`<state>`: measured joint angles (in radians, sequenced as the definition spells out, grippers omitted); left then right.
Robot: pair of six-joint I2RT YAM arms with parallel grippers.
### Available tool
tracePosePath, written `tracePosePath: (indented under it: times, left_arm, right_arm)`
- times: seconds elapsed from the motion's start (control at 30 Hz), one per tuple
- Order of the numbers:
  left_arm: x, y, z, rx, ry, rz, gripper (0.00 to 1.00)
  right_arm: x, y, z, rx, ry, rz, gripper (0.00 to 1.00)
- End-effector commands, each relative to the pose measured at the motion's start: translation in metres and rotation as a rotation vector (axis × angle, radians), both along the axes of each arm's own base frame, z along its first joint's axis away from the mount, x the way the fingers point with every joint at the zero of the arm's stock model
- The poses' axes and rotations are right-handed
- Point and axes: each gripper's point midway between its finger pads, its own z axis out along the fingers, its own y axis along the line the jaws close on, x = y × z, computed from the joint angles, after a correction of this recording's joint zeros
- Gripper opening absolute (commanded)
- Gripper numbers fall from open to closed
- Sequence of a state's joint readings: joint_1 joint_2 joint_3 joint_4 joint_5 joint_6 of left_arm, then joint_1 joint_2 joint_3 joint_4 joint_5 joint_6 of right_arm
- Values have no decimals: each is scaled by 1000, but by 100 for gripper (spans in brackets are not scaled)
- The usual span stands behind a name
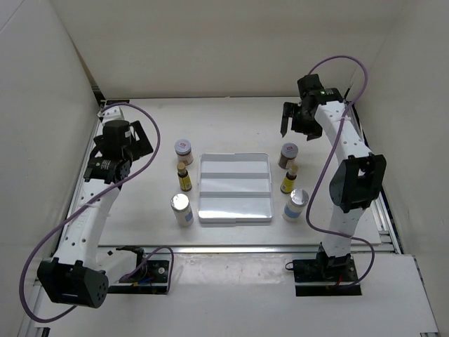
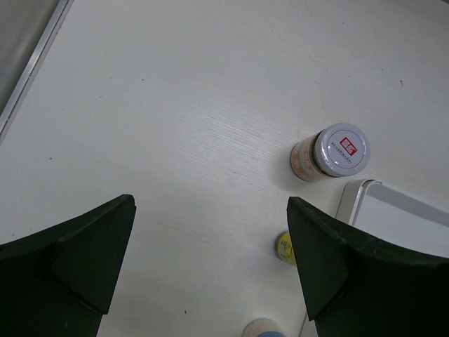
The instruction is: Organize the condiment bottles
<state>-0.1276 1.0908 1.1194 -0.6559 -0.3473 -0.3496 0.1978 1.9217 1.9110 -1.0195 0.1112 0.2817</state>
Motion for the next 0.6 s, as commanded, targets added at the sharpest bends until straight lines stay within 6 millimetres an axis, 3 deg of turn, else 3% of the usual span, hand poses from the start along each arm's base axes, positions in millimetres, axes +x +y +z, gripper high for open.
tracePosePath:
  times: [0.0,0.2,0.57]
  left_arm:
    - [-1,-3,5,-34,-35,4,100]
    - [-9,-14,-3,-60,-14,-32,100]
    - [-5,-11,-6,-9,-1,-3,100]
  right_arm:
    - [-16,-6,0,-41,35,-16,94]
    - [-20,-3,-31,-39,122,-6,95]
    - [-21,7,-82,-17,252,13,87]
